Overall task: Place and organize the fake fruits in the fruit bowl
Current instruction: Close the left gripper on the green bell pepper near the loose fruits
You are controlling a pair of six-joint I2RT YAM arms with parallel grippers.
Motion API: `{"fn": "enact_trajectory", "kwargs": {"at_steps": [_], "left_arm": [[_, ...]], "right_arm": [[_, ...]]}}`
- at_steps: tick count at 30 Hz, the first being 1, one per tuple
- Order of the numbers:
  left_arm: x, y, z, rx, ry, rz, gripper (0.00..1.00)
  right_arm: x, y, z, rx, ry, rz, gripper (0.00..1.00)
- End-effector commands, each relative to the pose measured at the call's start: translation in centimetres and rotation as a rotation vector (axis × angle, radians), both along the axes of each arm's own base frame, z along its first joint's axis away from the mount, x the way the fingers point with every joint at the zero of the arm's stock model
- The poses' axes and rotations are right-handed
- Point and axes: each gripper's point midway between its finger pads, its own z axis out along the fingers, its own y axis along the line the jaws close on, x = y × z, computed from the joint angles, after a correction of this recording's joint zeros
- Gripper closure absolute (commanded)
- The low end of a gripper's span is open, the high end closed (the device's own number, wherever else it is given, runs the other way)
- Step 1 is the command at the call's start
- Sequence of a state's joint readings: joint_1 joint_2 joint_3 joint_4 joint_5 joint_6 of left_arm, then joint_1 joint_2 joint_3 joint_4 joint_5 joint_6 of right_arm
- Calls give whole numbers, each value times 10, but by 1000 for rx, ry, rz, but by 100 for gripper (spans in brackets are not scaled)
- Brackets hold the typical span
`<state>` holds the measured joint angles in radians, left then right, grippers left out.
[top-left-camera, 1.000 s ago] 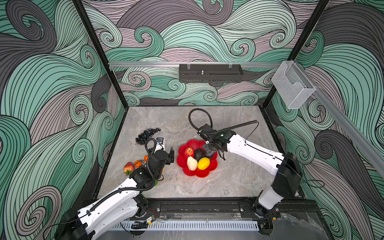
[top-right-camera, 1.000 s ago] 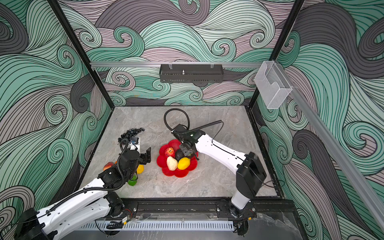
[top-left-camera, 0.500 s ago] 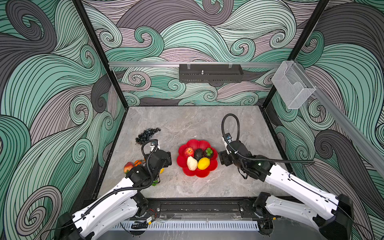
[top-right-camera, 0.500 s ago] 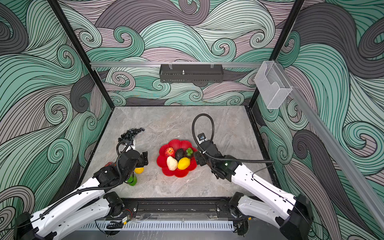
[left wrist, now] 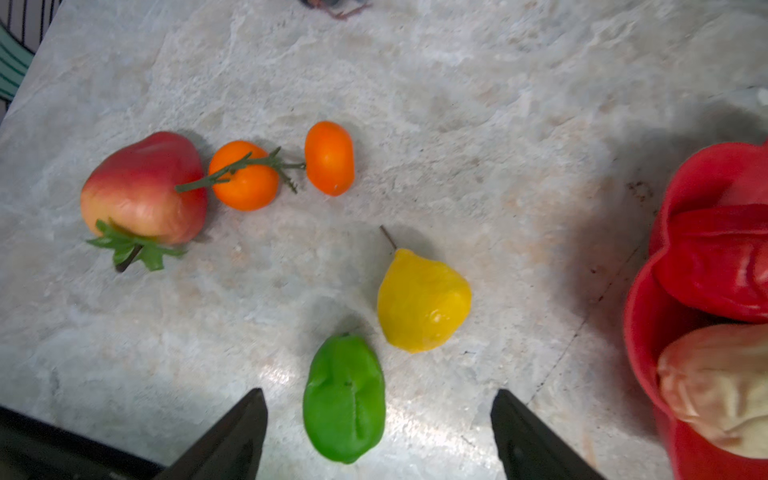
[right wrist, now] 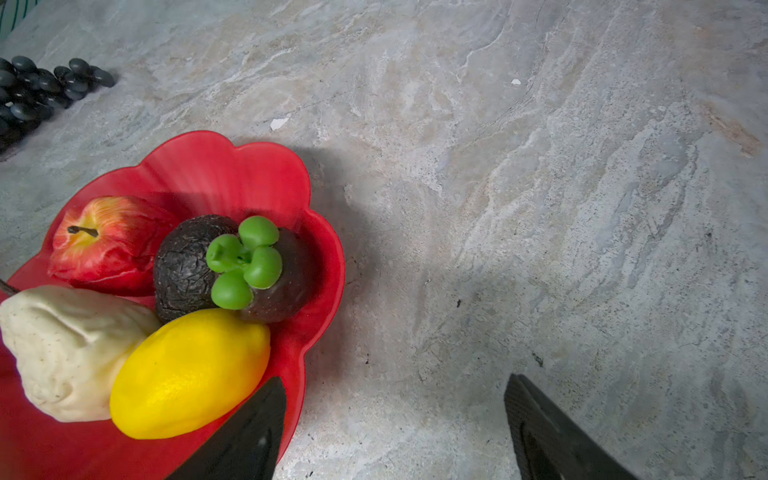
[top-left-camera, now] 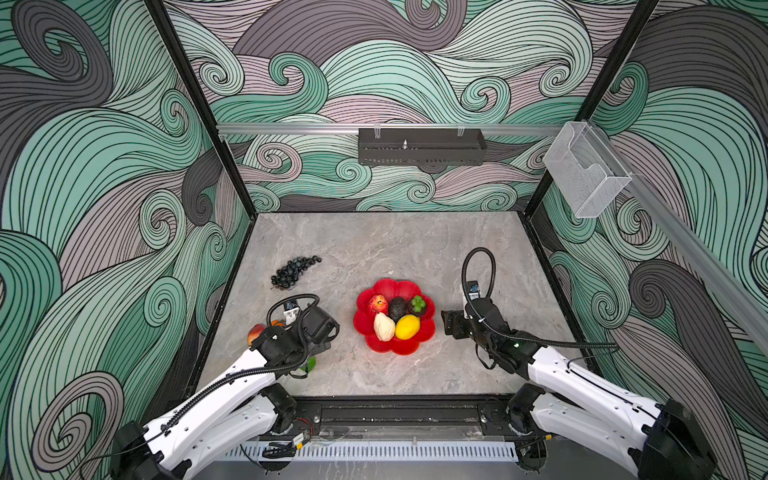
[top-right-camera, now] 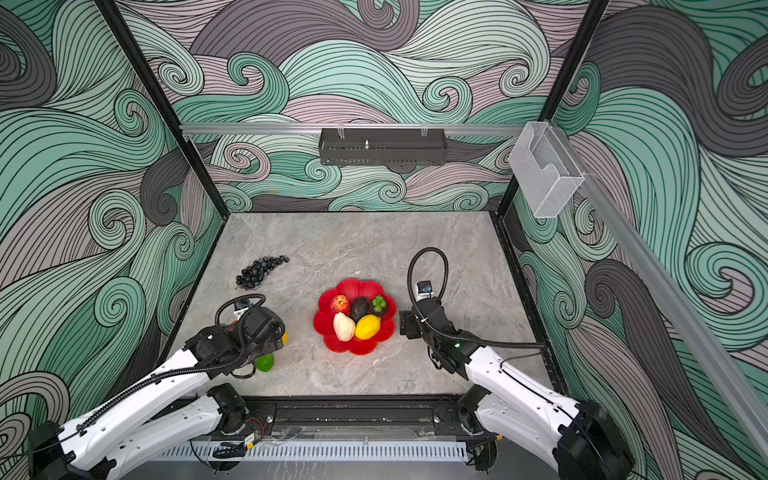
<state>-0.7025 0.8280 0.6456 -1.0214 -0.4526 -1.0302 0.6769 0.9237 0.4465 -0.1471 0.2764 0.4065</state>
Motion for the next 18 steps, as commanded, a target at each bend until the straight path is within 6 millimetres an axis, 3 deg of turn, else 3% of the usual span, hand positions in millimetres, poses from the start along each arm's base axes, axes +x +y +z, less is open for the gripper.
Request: {"fn": "enact_trajectory", "kwargs": {"at_steps": [1,5,10,18], "left_arm": [[-25,14,-16,18,118,109,13],[-24,6,-41,-20,135,113,16],[-20,6,-49,4,135,99,18],[-21,0,-71,21,220,84,34]], "right_arm": [[6,4,11,77,-51,-15,16],[5,3,11,87,-41,-20,16],[2,2,12,102,-47,-15,15],[1,1,15,112,-58,-16,15]]}}
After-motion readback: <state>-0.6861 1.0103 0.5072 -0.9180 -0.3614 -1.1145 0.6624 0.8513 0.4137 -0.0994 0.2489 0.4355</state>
